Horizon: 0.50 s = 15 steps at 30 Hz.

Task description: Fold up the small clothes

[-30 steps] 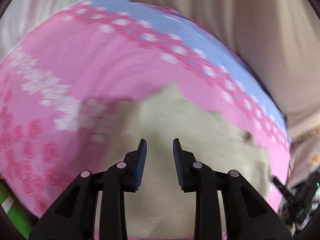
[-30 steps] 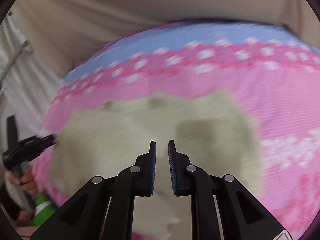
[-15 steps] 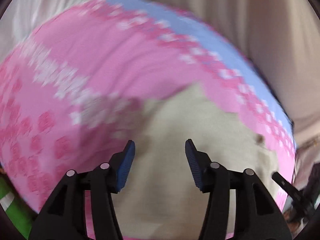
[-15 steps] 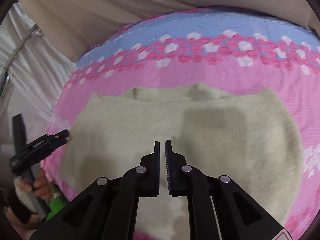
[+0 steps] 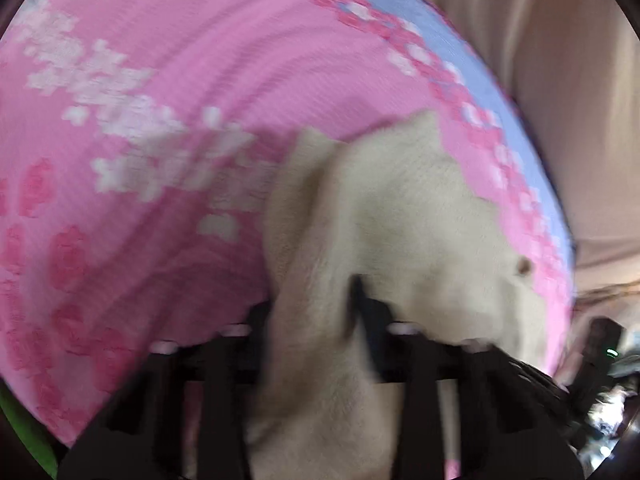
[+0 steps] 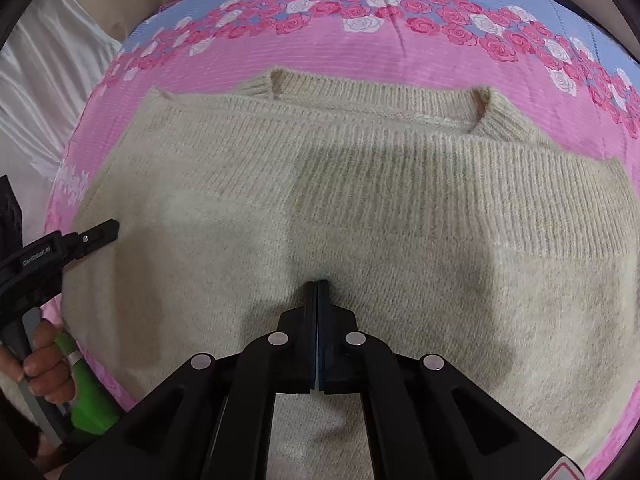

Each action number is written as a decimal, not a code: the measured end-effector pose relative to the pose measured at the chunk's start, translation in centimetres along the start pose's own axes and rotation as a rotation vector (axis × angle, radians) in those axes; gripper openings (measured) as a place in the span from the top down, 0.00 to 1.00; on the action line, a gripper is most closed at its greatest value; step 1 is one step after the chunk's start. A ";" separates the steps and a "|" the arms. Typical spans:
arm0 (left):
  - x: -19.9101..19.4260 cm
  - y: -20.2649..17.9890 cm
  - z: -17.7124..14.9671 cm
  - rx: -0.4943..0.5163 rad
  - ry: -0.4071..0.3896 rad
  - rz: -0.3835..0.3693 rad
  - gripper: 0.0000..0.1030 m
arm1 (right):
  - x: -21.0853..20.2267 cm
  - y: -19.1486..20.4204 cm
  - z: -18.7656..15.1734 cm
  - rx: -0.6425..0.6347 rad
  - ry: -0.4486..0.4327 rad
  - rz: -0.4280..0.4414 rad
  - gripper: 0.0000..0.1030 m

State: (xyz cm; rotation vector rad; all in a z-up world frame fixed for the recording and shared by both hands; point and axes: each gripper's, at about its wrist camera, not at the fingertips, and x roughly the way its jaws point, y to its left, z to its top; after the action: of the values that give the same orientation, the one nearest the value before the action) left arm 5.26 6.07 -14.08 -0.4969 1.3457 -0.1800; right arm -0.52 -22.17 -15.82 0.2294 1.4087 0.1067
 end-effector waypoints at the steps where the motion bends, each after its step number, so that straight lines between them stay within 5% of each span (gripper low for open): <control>1: -0.3 0.0 0.0 -0.009 0.001 -0.005 0.81 | 0.1 0.3 0.1 -0.006 0.004 -0.011 1.00; 9: -6.8 -7.6 -1.9 0.072 -0.005 -0.280 0.84 | 0.5 0.9 1.0 -0.035 0.023 -0.027 1.00; 15: -7.1 -17.2 -5.0 0.263 0.051 -0.382 0.86 | 0.3 -1.6 0.8 0.021 -0.001 0.120 1.00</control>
State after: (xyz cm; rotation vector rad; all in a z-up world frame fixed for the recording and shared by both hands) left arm 1.52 -7.49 -0.90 -0.5244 1.2434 -0.6784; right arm 0.23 -23.74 -16.37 0.3314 1.3956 0.1908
